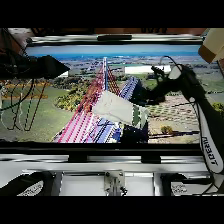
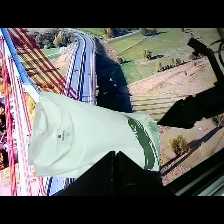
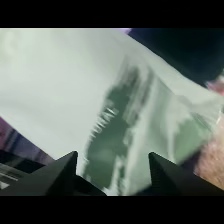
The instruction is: Fold the shirts.
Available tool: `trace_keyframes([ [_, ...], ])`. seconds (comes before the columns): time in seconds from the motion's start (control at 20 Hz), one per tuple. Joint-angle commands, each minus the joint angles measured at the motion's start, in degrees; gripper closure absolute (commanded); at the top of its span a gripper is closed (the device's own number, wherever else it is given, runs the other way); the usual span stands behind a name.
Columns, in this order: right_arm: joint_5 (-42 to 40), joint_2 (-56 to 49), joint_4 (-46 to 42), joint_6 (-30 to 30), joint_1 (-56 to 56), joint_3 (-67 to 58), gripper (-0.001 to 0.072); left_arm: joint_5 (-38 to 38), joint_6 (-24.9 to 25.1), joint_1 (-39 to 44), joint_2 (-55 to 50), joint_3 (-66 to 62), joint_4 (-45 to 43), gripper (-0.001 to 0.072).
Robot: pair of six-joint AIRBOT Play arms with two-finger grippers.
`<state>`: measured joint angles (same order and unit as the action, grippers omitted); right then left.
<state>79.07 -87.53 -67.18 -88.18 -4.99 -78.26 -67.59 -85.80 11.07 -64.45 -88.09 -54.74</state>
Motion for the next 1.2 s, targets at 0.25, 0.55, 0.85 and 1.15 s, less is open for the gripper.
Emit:
trace_keyframes([
  [0.25, -16.9, 5.2, 18.7, 7.4, 5.3, 28.3, 0.0047, 0.0, -0.1, 0.0, -0.2, 0.5, -0.6, 0.0676],
  [0.55, -34.0, 4.7, 19.6, 5.9, 1.4, 29.8, 0.0051, 0.0, -1.1, 0.0, -0.2, 0.5, -0.6, 0.0676],
  [0.85, -35.8, 3.1, 24.8, 13.8, 2.5, 28.2, 0.0642, 0.0, -1.6, 0.0, -0.2, 0.5, -0.6, 0.0676],
  [1.15, -32.3, 9.4, 15.4, 15.7, 17.6, 14.3, 0.0641, -0.1, -1.5, 0.0, -0.3, 0.5, -0.6, 0.0676],
])
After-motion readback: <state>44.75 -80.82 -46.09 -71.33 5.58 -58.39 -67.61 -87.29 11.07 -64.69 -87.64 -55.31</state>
